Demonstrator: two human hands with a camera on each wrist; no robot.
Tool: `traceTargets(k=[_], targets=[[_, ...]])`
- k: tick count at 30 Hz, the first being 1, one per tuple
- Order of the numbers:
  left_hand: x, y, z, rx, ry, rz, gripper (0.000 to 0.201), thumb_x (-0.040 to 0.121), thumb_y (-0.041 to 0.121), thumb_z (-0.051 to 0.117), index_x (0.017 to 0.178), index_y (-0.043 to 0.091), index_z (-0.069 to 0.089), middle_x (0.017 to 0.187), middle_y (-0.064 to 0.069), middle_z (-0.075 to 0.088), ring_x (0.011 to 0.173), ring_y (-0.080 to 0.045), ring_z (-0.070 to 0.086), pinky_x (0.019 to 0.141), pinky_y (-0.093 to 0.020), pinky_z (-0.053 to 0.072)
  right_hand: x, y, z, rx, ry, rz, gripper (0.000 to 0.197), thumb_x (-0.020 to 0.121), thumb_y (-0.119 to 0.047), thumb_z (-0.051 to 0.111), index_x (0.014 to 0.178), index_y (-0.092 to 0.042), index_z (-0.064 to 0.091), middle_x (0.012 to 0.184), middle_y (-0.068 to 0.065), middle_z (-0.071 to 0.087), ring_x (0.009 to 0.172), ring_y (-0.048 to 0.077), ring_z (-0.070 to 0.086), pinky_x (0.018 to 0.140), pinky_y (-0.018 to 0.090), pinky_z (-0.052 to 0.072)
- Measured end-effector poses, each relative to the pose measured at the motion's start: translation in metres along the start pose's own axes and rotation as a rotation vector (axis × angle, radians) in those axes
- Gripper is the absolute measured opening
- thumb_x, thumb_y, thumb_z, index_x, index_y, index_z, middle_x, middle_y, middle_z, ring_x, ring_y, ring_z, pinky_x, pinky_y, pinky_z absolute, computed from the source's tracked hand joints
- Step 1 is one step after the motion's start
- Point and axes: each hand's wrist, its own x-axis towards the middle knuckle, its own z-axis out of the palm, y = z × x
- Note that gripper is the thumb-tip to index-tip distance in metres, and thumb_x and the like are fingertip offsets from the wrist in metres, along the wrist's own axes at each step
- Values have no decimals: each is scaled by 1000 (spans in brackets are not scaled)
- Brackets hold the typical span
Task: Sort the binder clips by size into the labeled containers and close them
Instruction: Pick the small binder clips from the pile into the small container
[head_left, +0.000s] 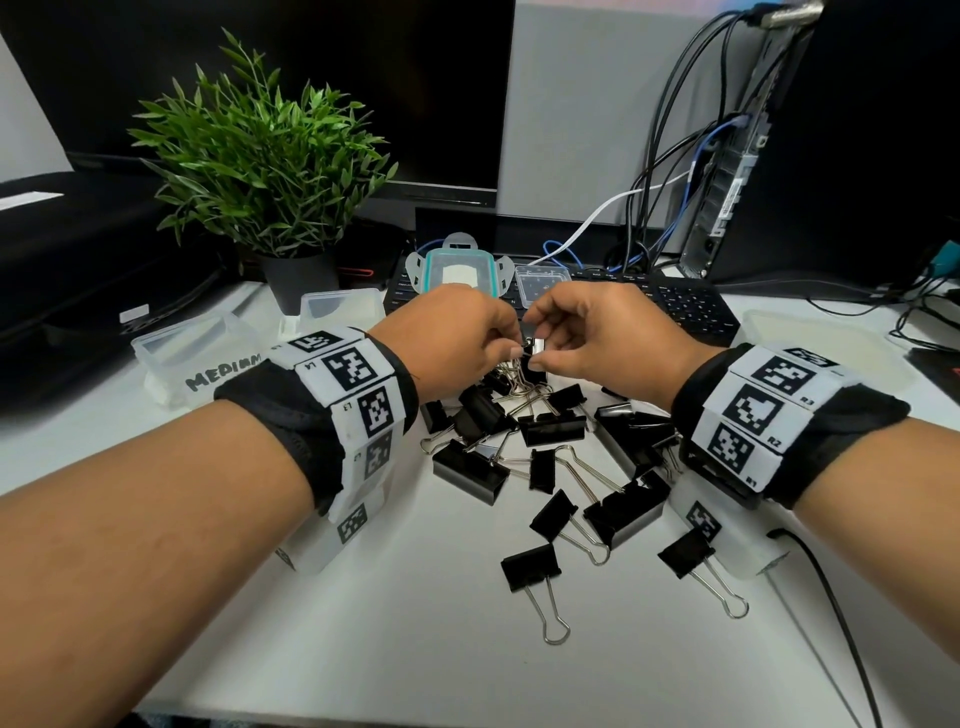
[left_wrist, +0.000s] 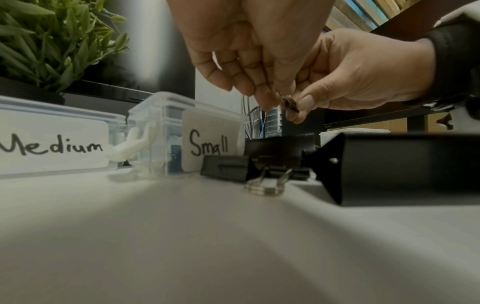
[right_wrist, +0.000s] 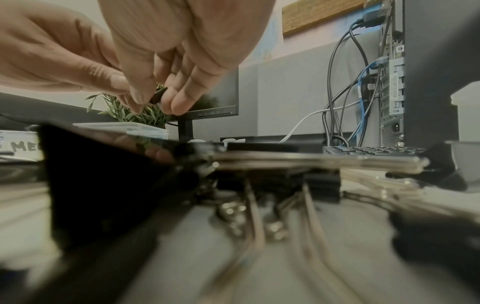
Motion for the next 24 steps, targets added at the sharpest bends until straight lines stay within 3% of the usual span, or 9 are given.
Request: traceTargets(k=[4, 7, 9, 13, 18, 24], targets=[[0, -2, -1, 59, 40, -41, 16, 93, 29, 53, 97, 20, 67, 90, 0, 68, 90, -18, 60, 83, -34, 50, 1, 3, 1, 0, -4, 37, 28, 76, -10, 77, 96, -22, 62, 86, -3, 63, 78, 14, 63, 79, 26, 55], [1, -6, -5, 233, 112, -157, 19, 95, 27, 48, 104, 22, 65, 98, -1, 66, 103, -23, 55, 92, -38, 41, 4, 11, -2, -290, 29, 133, 26, 85, -13, 66, 110, -15, 63, 103, 0, 62, 97, 19, 61, 89, 28, 49], [-1, -10, -9, 360, 82, -273, 21, 93, 18, 46, 106, 23, 63, 103, -3, 63, 107, -27, 51, 92, -41, 36, 6, 18, -4, -505, -78, 269, 32, 87, -9, 56, 119, -10, 61, 120, 8, 58, 109, 26, 57, 95, 32, 47], [-3, -18, -11, 431, -16, -410, 29, 87, 6, 46, 104, 21, 64, 101, -3, 63, 102, -28, 54, 92, -42, 35, 5, 19, -5, -638, -338, 449, 39, 90, -8, 47, 128, -2, 54, 131, 14, 54, 117, 30, 54, 99, 37, 46], [-1, -20, -6, 396, -24, -398, 24, 87, 10, 50, 97, 22, 66, 95, 0, 65, 97, -26, 58, 90, -40, 35, 4, 18, -4, -708, -481, 460, 39, 94, -12, 43, 130, 0, 52, 135, 16, 51, 122, 30, 50, 101, 37, 43], [-5, -14, -8, 393, -101, -392, 30, 87, 8, 47, 105, 22, 66, 105, 0, 64, 104, -24, 57, 86, -37, 37, 1, 13, -6, -717, -490, 493, 42, 98, -9, 37, 137, 3, 42, 144, 17, 39, 131, 31, 41, 107, 36, 36]])
